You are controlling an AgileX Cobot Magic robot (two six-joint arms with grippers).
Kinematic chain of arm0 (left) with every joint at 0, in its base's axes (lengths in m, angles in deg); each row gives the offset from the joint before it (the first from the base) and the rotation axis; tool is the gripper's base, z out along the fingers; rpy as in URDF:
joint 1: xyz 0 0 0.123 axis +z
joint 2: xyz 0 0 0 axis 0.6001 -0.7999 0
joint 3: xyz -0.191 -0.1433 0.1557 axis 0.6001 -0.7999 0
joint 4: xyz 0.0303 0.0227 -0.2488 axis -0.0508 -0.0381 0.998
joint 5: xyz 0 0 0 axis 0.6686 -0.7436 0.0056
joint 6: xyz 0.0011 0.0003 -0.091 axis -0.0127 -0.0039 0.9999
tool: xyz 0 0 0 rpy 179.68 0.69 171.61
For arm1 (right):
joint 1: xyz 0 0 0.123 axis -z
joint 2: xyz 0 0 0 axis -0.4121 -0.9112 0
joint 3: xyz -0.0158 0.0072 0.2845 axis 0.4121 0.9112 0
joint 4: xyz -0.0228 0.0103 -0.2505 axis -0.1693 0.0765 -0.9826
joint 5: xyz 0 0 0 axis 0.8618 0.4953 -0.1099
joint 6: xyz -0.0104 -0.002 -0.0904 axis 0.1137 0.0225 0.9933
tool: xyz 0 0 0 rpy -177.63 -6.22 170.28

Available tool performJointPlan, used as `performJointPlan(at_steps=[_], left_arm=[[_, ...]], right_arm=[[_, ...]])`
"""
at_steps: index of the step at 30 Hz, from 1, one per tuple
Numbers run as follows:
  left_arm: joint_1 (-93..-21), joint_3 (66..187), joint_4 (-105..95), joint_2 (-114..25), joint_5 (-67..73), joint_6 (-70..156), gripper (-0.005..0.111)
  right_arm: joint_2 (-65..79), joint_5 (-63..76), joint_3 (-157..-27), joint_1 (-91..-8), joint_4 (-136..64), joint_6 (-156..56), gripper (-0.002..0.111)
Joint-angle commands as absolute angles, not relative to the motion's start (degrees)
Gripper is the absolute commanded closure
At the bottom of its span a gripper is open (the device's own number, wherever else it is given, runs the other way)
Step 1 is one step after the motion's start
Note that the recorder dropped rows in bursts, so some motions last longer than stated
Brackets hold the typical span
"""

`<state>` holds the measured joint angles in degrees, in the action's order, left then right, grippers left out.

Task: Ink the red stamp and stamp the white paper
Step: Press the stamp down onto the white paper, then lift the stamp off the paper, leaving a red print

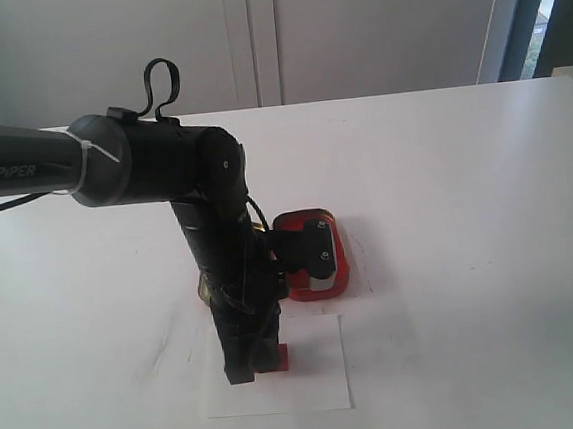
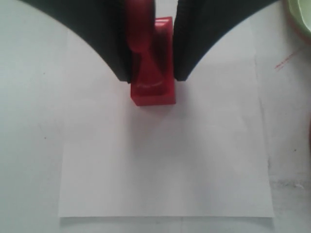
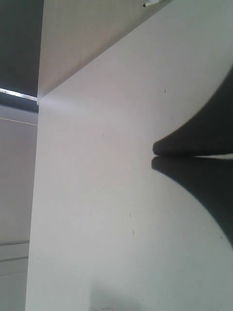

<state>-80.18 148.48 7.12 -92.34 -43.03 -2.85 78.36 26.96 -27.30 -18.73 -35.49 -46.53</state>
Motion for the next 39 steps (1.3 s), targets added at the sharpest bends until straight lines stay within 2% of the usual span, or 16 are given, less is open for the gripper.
performJointPlan(at_steps=[1, 22, 39], left_arm=[[-80.5, 147.4, 7.2, -95.3, -42.9, -2.4, 0.107], [-80.5, 147.4, 6.8, -90.6, -43.2, -2.0, 0.107], [-80.5, 154.0, 4.6, -89.6, -51.8, 0.4, 0.107]], right_arm=[[78.7, 26.2, -27.0, -18.5, -36.0, -46.5, 0.108], [78.7, 26.2, -27.0, -18.5, -36.0, -46.5, 0.108], [78.7, 26.2, -27.0, -18.5, -36.0, -46.5, 0.108]])
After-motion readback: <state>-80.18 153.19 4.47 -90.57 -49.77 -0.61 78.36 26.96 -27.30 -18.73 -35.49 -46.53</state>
